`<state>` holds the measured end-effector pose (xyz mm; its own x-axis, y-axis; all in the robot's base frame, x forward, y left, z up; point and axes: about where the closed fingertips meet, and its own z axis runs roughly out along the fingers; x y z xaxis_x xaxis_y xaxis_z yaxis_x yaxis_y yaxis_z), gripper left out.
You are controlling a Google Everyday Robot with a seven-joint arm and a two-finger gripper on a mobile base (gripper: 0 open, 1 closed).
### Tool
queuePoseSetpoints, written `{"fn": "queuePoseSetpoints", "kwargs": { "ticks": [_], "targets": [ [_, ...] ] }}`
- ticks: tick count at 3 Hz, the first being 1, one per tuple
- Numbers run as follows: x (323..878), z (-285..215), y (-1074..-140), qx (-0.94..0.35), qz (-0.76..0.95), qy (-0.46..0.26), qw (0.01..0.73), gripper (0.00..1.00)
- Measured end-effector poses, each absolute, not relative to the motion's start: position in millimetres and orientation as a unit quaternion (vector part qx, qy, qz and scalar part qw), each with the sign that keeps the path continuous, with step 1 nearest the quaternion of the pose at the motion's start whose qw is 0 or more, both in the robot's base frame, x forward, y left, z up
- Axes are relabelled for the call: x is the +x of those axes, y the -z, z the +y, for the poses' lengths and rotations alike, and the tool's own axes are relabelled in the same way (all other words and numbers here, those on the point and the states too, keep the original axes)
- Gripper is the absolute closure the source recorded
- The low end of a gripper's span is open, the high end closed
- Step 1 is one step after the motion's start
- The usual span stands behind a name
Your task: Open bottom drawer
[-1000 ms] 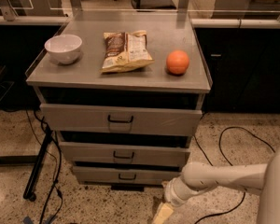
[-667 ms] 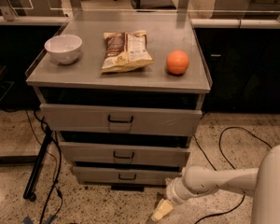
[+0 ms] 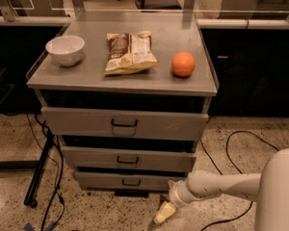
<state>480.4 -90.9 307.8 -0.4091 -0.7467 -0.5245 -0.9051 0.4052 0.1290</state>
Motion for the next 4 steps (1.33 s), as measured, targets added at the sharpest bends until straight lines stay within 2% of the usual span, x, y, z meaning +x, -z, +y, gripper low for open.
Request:
{"fn": "queuePoseSetpoints", "kwargs": {
  "ticks": [1,4],
  "targets": [
    [525,-79,-297,-0.508,0.804,-0.196,0.239,0.00],
    [536,-82,-272,-0.489,0.810,-0.193,0.259,0.00]
  ]
}}
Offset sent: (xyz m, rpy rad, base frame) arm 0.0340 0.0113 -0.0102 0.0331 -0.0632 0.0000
